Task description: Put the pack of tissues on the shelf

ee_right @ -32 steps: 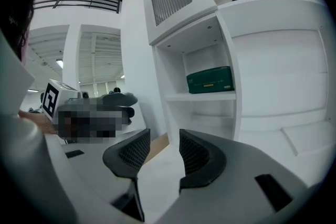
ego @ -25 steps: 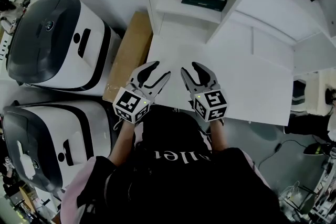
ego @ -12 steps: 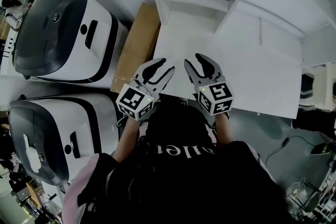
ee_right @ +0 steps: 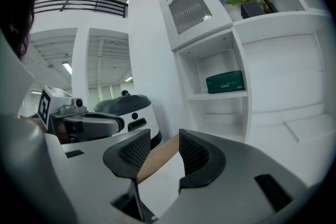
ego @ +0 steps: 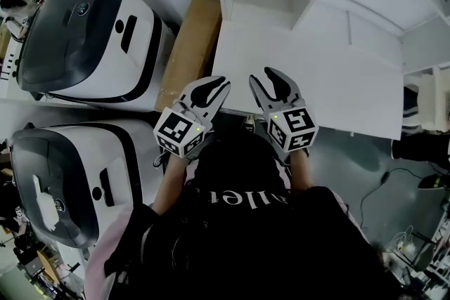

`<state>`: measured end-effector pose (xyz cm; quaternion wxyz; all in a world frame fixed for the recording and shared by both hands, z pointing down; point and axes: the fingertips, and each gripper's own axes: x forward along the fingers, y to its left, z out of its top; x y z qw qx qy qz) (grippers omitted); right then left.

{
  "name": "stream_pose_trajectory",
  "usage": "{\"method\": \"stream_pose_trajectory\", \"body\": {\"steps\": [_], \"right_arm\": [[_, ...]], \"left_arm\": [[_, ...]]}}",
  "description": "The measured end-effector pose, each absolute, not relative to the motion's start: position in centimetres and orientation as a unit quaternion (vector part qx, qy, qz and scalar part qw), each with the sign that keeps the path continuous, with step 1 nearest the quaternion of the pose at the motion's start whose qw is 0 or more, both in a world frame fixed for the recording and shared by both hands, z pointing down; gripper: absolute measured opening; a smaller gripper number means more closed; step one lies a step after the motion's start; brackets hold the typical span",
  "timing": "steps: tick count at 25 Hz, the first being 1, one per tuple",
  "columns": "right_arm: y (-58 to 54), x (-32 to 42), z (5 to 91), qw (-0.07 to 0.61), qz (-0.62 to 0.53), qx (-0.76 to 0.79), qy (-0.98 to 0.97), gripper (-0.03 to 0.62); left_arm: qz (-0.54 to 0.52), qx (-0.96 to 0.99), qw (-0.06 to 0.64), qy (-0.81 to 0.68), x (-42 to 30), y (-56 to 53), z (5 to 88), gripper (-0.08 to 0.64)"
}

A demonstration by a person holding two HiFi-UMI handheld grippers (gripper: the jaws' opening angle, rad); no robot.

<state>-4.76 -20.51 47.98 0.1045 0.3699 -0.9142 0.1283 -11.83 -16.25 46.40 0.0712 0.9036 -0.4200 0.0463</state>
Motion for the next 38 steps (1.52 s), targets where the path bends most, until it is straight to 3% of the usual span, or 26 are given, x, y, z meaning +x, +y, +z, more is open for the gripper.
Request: {"method": "stream_pose_trajectory", "body": {"steps": [5, 17, 38], "right_arm": [[-16.5, -5.7, 47.9, 0.109, 0.121, 0.378, -0.911, 0.183], [-8.7, -7.3, 48.1, 0.112, 0.103, 0.403, -0.903, 0.086], [-3.3, -8.3, 48.4, 0.145, 0.062, 0.403, -0.901, 0.064]], "left_arm": [[0.041, 0.906, 0.071, -0.415, -13.2, -12.7, 46.5, 0.043], [0.032, 0.908, 0.074, -0.412, -16.4, -5.5, 47.1, 0.037], [0.024, 0.914, 0.068, -0.398, -17.2, -1.2, 47.4, 0.035]]}}
